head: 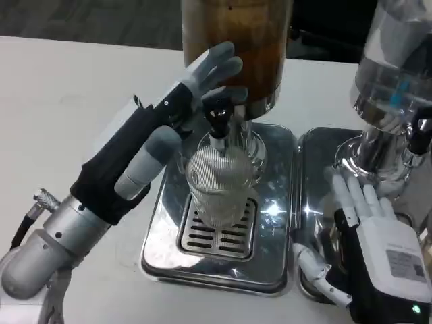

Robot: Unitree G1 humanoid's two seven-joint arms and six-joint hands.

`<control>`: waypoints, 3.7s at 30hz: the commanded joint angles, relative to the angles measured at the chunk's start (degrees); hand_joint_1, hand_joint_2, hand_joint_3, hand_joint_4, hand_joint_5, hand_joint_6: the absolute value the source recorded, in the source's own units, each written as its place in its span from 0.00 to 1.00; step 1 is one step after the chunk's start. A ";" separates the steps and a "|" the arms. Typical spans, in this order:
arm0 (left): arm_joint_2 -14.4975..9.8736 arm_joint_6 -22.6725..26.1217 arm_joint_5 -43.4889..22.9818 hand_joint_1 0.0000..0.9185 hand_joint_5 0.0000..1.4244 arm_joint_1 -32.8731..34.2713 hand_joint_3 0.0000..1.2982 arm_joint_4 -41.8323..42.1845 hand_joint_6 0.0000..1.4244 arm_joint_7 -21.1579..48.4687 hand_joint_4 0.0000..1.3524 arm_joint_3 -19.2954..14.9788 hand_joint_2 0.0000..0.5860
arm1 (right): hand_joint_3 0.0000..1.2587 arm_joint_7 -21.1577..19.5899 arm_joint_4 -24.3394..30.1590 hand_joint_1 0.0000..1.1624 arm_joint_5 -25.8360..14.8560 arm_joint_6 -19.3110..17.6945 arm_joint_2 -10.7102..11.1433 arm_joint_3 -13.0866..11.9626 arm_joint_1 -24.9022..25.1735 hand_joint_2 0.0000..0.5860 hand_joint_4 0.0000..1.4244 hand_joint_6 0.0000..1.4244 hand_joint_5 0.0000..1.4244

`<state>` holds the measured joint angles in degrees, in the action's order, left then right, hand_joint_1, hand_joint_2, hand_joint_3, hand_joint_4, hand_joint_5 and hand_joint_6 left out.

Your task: Grasp the cup under the faucet to collect the drink, then remove the cup.

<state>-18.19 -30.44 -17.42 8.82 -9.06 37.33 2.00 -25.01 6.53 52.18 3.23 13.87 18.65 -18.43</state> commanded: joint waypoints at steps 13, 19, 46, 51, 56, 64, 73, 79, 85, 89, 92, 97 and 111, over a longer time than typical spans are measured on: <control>-5.21 -7.11 13.34 0.00 0.20 -2.78 0.07 6.83 0.15 -3.66 0.02 -0.57 0.09 | 0.01 0.16 -0.87 0.13 -0.68 -0.07 -0.29 0.00 0.89 0.64 0.00 0.00 0.00; -6.02 -8.18 15.29 0.00 0.21 -3.10 0.08 7.03 0.16 -5.58 0.03 -0.42 0.09 | 0.01 0.39 -0.80 0.13 -1.59 -0.42 -0.21 -0.24 1.09 0.64 0.00 0.00 0.00; -6.93 -8.49 17.39 0.00 0.20 -2.95 0.10 7.10 0.16 -9.38 0.03 0.20 0.10 | 0.00 20.77 -2.19 0.30 -24.18 -10.86 1.64 -3.20 9.10 0.43 0.00 0.00 0.00; -6.80 -8.35 17.71 0.00 0.20 -2.94 0.10 7.31 0.16 -9.87 0.03 0.19 0.10 | 0.00 21.26 -3.63 0.35 -23.26 -10.23 1.05 -2.73 11.24 0.44 0.00 0.00 0.00; -6.70 -8.20 18.05 0.00 0.20 -2.96 0.10 7.48 0.16 -10.31 0.03 0.21 0.10 | 0.00 21.05 -6.23 0.37 -22.68 -10.25 -0.41 -1.68 13.79 0.43 0.00 0.00 0.00; -6.53 -7.72 18.78 0.00 0.20 -2.97 0.10 7.99 0.16 -11.01 0.03 0.16 0.10 | 0.00 21.42 -7.71 0.38 -22.65 -10.85 -1.34 -0.72 15.81 0.43 0.00 0.00 0.00; -6.50 -7.01 19.15 0.00 0.20 -2.46 0.10 8.50 0.16 -12.21 0.03 -0.35 0.10 | 0.00 21.70 -9.48 0.38 -22.32 -10.69 -1.84 0.40 17.78 0.43 0.00 0.00 0.00; -6.47 -6.28 16.33 0.00 0.20 -1.38 0.10 9.03 0.16 -13.75 0.03 -3.33 0.11 | 0.00 21.99 -9.87 0.38 -22.47 -10.75 -1.84 0.64 18.37 0.43 0.00 0.00 0.00; -5.44 -6.74 12.41 0.00 0.20 -0.55 0.10 9.88 0.16 -15.51 0.03 -7.36 0.12 | 0.00 21.90 -9.87 0.38 -22.77 -10.88 -1.81 0.55 18.16 0.43 0.00 0.00 0.00; -4.77 -6.86 10.19 0.00 0.19 -0.52 0.09 11.23 0.16 -16.27 0.02 -8.95 0.14 | 0.00 21.97 -10.15 0.38 -23.03 -11.17 -1.75 0.51 18.41 0.43 0.00 0.00 0.00; -4.73 -6.95 8.88 0.00 0.19 -1.65 0.09 13.08 0.16 -16.66 0.02 -10.34 0.14 | 0.00 21.98 -10.23 0.38 -23.11 -11.40 -1.80 0.61 18.50 0.43 0.00 0.00 0.00; -4.95 -7.07 7.39 0.00 0.19 -5.97 0.09 15.27 0.16 -16.80 0.02 -13.79 0.14 | 0.00 21.88 -10.35 0.38 -23.20 -11.63 -2.02 0.48 18.46 0.43 0.00 0.00 0.00; -2.50 -11.85 14.86 0.00 0.13 -18.08 0.07 0.92 0.10 -20.57 0.00 -18.92 0.15 | 0.00 22.52 -12.36 0.38 -24.64 -13.51 -1.78 0.19 20.06 0.44 0.00 0.00 0.00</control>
<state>-21.35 -40.56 -4.21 -8.66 -5.42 18.67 -16.49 -2.75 -5.47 28.02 -9.22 11.93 19.20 1.22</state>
